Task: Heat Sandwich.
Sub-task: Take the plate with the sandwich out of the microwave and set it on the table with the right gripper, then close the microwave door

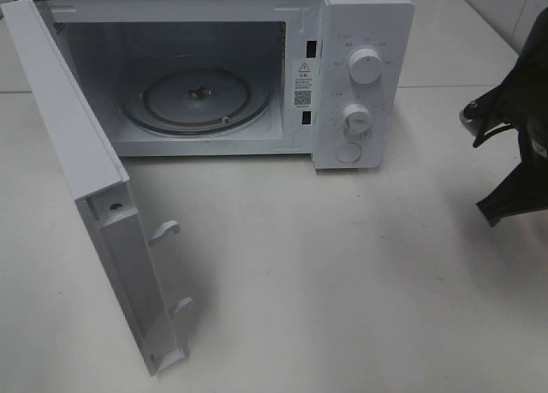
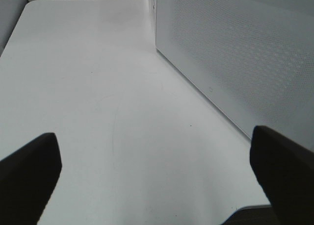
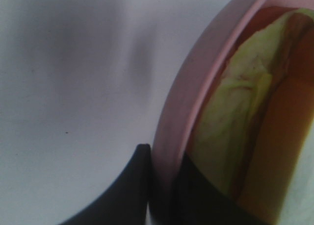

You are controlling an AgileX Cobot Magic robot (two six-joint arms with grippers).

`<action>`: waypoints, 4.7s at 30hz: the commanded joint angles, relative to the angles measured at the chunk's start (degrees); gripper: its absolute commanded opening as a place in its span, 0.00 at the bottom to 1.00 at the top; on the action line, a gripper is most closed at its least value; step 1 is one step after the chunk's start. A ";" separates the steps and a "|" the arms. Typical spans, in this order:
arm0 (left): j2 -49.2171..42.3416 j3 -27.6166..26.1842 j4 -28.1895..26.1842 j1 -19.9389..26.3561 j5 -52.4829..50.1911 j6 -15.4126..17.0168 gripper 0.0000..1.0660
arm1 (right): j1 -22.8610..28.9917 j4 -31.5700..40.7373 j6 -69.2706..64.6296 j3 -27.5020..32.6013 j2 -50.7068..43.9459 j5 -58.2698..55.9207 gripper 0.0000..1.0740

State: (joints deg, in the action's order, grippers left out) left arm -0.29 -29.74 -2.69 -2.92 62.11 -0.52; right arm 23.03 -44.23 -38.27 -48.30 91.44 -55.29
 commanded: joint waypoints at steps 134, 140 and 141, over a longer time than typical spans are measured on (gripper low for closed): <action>-0.29 0.11 -0.17 0.11 -0.80 -0.11 0.94 | -12.38 42.63 34.09 2.92 -74.94 -8.94 0.71; -0.29 0.11 -0.17 0.11 -0.80 -0.11 0.94 | -16.67 42.63 34.38 9.91 -83.02 -6.88 0.71; -0.29 0.11 -0.17 0.11 -0.80 -0.11 0.94 | -17.30 42.63 34.38 11.17 -84.05 -6.36 0.71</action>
State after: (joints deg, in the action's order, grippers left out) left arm -0.29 -29.74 -2.69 -2.92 62.11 -0.52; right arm 6.93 -1.43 -4.70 -38.62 9.28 -62.97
